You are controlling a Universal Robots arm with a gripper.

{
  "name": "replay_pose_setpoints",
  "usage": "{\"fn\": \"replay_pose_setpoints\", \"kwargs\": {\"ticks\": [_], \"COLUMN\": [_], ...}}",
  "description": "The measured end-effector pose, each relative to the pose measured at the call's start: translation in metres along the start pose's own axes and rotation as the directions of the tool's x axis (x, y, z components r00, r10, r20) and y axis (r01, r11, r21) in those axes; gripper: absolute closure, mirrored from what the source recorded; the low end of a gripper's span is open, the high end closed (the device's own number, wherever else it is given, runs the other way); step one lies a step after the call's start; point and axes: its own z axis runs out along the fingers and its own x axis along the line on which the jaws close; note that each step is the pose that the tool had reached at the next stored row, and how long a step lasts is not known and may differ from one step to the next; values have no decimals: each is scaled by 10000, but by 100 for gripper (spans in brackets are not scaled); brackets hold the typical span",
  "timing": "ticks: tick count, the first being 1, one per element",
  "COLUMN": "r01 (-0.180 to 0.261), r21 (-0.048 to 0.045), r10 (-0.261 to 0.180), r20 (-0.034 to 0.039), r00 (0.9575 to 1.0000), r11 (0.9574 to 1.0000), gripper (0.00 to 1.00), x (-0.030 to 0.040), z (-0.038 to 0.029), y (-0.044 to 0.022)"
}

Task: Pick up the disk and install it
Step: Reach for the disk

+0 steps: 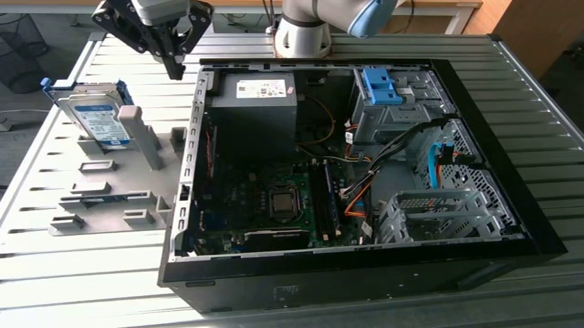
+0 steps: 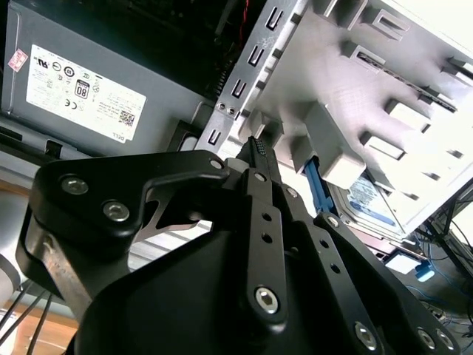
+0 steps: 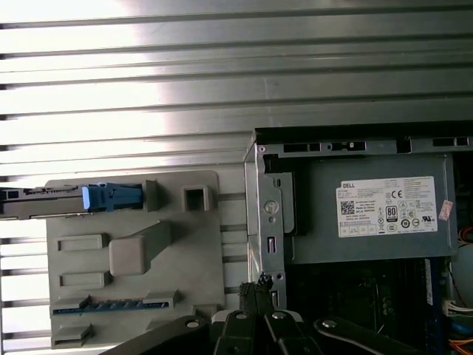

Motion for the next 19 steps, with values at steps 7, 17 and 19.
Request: {"fn": "replay_pose_setpoints", "kwargs": {"ticks": [7, 17, 19], "r01": [1, 0, 1], "r21": [0, 0, 0], "r10": [-1, 0, -1], "r20": [0, 0, 0], "r00": [10000, 10000, 10000], "r11": [10000, 10000, 10000], "gripper": [89, 89, 89], "x": [41, 111, 125], "z": [-1, -3, -3], "y": [-3, -8, -10]}}
